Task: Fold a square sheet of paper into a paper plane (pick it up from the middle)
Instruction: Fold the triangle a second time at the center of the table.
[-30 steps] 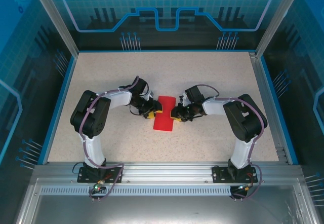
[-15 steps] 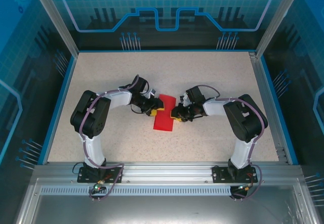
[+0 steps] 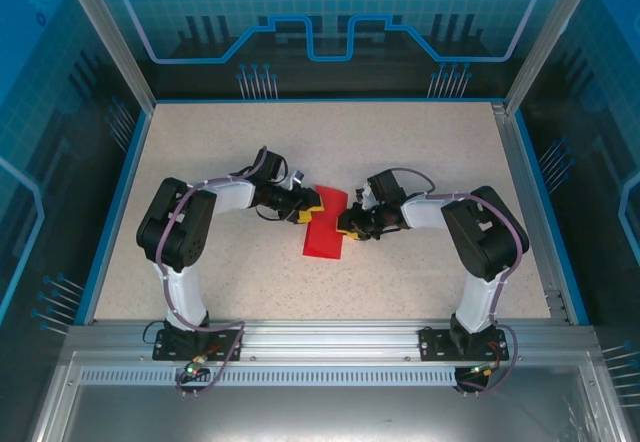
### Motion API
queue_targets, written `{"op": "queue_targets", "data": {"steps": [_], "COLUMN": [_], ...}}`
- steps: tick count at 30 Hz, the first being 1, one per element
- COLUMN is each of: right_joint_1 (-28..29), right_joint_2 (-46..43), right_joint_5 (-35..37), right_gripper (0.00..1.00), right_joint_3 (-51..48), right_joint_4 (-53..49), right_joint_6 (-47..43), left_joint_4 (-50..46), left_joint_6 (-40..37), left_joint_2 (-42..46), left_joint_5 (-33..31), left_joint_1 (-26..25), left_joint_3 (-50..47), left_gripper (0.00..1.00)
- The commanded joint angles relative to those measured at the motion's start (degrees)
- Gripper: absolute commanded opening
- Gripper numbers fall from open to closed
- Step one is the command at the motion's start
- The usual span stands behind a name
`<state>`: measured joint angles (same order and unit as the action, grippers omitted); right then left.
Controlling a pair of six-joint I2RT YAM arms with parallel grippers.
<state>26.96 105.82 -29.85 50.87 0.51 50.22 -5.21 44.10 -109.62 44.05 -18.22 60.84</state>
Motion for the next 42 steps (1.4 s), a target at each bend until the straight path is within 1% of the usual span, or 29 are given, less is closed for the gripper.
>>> {"op": "queue_targets", "data": {"steps": [1, 3, 7, 12, 15, 18, 21, 23, 26, 29, 32, 35, 40, 42], "right_joint_1": [0.6, 0.6, 0.7, 0.9, 2.1, 5.9, 13.4, 19.3, 28.0, 34.2, 38.2, 40.5, 40.7, 40.5], "right_joint_2": [2.5, 1.3, -3.3, -8.6, -13.1, -17.2, -18.1, -17.1, -14.2, -9.2, -3.1, 1.2, 4.8, 5.7], "right_joint_5": [1.9, 1.4, 2.4, 5.9, 8.9, 15.3, 25.9, 32.5, 46.0, 54.6, 63.2, 67.8, 67.7, 67.9], "right_gripper": [0.29, 0.31, 0.39, 0.46, 0.53, 0.63, 0.65, 0.65, 0.67, 0.67, 0.69, 0.69, 0.68, 0.67], "right_joint_3": [-1.2, -1.2, -2.2, -1.8, -2.7, -1.7, 3.3, 6.4, 11.2, 16.4, 22.5, 26.4, 28.3, 29.0], "right_joint_4": [-1.1, 0.0, 1.6, -2.5, -3.7, -8.9, -17.2, -20.8, -26.4, -30.9, -37.7, -41.7, -42.2, -42.9], "right_joint_6": [0.9, 1.0, 0.1, -3.0, -6.0, -10.1, -15.3, -17.9, -18.8, -18.7, -16.8, -15.0, -14.7, -14.6], "left_joint_4": [3.8, 3.6, 3.2, 1.9, 1.3, 0.3, -0.6, -0.7, -1.4, -1.6, -1.7, -1.7, -2.1, -2.2], "left_joint_6": [2.8, 2.8, 3.1, 2.4, 2.2, 1.4, 0.9, 1.0, 0.7, 0.6, 0.6, 0.6, 0.4, 0.3], "left_joint_2": [0.0, -0.1, -0.2, -0.2, -0.1, -0.1, -0.1, -0.2, -0.2, 0.0, 0.0, 0.1, 0.4, 0.5], "left_joint_5": [3.0, 3.0, 3.2, 2.5, 2.5, 2.1, 1.9, 2.0, 2.1, 2.1, 2.1, 2.2, 2.2, 2.3], "left_joint_1": [0.6, 0.7, 0.7, 0.7, 0.7, 0.7, 0.7, 0.7, 0.7, 0.6, 0.7, 0.6, 0.6, 0.7], "left_joint_3": [-2.0, -1.9, -1.8, -1.5, -1.2, -0.9, -0.5, -0.4, 0.0, 0.1, 0.1, 0.1, 0.0, -0.1], "left_gripper": [0.41, 0.39, 0.29, 0.24, 0.21, 0.21, 0.21, 0.21, 0.2, 0.19, 0.19, 0.19, 0.19, 0.19]}}
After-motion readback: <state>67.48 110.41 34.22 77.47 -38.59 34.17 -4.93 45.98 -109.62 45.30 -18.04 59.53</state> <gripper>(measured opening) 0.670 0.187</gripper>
